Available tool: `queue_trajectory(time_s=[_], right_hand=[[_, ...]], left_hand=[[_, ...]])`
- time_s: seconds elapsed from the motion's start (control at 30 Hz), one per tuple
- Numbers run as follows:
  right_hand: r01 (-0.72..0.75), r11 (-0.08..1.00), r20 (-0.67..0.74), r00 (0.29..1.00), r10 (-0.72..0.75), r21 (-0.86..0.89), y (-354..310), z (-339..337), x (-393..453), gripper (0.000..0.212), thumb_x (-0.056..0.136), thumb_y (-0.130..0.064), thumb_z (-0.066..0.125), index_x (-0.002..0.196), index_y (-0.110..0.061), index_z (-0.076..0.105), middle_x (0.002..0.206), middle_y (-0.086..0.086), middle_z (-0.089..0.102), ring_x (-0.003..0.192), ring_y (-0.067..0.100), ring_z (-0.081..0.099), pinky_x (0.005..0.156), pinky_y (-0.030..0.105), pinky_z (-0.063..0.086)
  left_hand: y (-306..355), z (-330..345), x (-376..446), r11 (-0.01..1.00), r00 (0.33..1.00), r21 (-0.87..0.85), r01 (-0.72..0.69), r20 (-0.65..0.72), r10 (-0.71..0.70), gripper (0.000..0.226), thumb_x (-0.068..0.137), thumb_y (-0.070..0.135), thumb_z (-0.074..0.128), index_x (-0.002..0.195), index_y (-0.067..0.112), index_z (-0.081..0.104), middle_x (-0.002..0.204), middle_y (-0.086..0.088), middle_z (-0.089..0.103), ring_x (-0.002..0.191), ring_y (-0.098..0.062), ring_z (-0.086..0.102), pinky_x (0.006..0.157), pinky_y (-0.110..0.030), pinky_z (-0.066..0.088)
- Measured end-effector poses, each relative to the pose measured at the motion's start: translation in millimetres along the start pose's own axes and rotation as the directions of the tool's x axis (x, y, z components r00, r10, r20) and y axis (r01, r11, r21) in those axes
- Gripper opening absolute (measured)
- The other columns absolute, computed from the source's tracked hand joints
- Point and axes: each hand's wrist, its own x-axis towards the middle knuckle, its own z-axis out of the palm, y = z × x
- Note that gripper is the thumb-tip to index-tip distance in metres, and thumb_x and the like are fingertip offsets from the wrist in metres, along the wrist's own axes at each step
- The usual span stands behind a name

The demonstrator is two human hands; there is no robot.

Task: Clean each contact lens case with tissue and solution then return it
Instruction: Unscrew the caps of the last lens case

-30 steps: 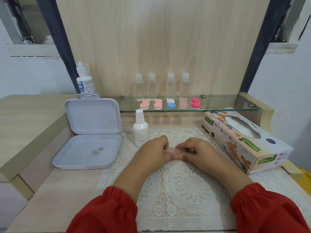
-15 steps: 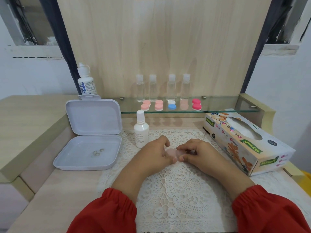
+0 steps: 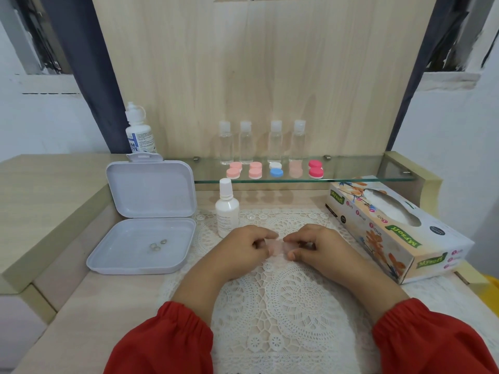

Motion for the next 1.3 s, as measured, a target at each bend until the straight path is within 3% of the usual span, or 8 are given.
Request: queue_trajectory(time_s=[0.27,0.47,0.57,0.8,0.93,1.07,1.17,1.3], right_hand=[[-0.001,1.0,-0.002,1.0,0.001,0.006,0.4,0.4,-0.2,0.033,0.079,-0.024,0.077,0.112,-0.021,0.072,0.092,-0.009,0.06,0.085,-0.003,0.05,0.074,0.008,0.034],[0.007,1.0,-0.002,1.0,-0.007,-0.019,0.0,-0.2,-0.5,0.033,0.08,-0.025,0.076,0.113,-0.022,0.071,0.092,-0.01,0.059,0.084,-0.007,0.048,0.072,0.005,0.032],[0.007,1.0,0.0,1.0,-0.007,-0.023,-0.2,-0.2,-0.5,0.033,0.081,-0.025,0.075,0.114,-0.023,0.071,0.093,-0.01,0.06,0.085,-0.005,0.048,0.074,0.005,0.032],[0.0,1.0,0.002,1.0,0.0,-0.015,0.5,-0.3,-0.3,0.033,0.082,-0.023,0.074,0.114,-0.022,0.071,0.095,-0.007,0.061,0.087,-0.002,0.049,0.074,0.005,0.032],[-0.003,1.0,-0.001,1.0,0.003,-0.021,0.9,-0.2,0.0,0.033,0.082,-0.024,0.074,0.115,-0.023,0.07,0.095,-0.008,0.061,0.088,-0.001,0.05,0.074,0.006,0.033],[0.016,0.998,-0.004,1.0,-0.016,-0.055,1.0,-0.5,-0.8,0.033,0.083,-0.024,0.074,0.115,-0.022,0.07,0.095,-0.007,0.061,0.092,0.006,0.052,0.076,0.006,0.033],[0.013,0.997,-0.004,1.0,-0.013,-0.074,-0.2,-0.5,-1.1,0.035,0.083,-0.025,0.073,0.118,-0.021,0.069,0.095,-0.008,0.06,0.092,0.005,0.051,0.075,0.003,0.032],[-0.048,0.998,-0.037,0.998,0.046,-0.051,-4.2,0.2,-3.7,0.044,0.078,-0.035,0.077,0.119,-0.026,0.064,0.097,-0.013,0.056,0.088,0.0,0.05,0.073,0.004,0.034]], left_hand=[[5.2,6.2,-0.4,0.992,0.995,0.119,-0.044,-0.083,0.054,0.009,0.084,0.021,0.064,0.092,0.022,0.066,0.079,0.011,0.053,0.066,-0.004,0.049,0.066,-0.025,0.048],[3.6,5.9,3.1,1.0,0.98,0.018,-0.008,-0.2,0.011,0.005,0.086,0.025,0.063,0.087,0.02,0.062,0.067,0.007,0.05,0.057,-0.007,0.044,0.058,-0.027,0.042],[3.6,3.0,3.2,0.979,0.963,0.198,0.05,-0.271,0.005,0.01,0.089,0.022,0.056,0.094,0.015,0.06,0.074,0.003,0.055,0.064,-0.013,0.051,0.059,-0.027,0.04],[4.2,10.8,9.6,0.854,0.983,0.517,0.061,-0.18,0.039,0.008,0.095,0.011,0.044,0.089,0.012,0.05,0.092,-0.002,0.051,0.08,-0.019,0.052,0.068,-0.033,0.044],[8.7,8.8,10.8,0.927,0.992,0.372,0.051,-0.13,-0.002,0.052,0.094,0.0,0.041,0.142,0.019,0.042,0.123,-0.002,0.055,0.106,-0.02,0.055,0.087,-0.034,0.048],[5.3,-2.7,1.7,0.997,0.99,0.006,0.08,-0.118,-0.079,0.031,0.089,0.005,0.051,0.114,0.019,0.064,0.103,0.002,0.063,0.081,-0.01,0.057,0.071,-0.023,0.048],[7.4,-0.3,-2.3,0.995,0.997,0.095,0.036,-0.069,-0.029,0.025,0.078,0.024,0.075,0.102,0.019,0.067,0.095,0.006,0.056,0.083,-0.007,0.056,0.079,-0.024,0.047],[8.7,5.3,1.0,0.982,0.993,0.188,0.015,-0.114,0.007,0.025,0.079,0.031,0.075,0.098,0.018,0.068,0.091,0.008,0.052,0.085,-0.01,0.055,0.08,-0.026,0.046]])
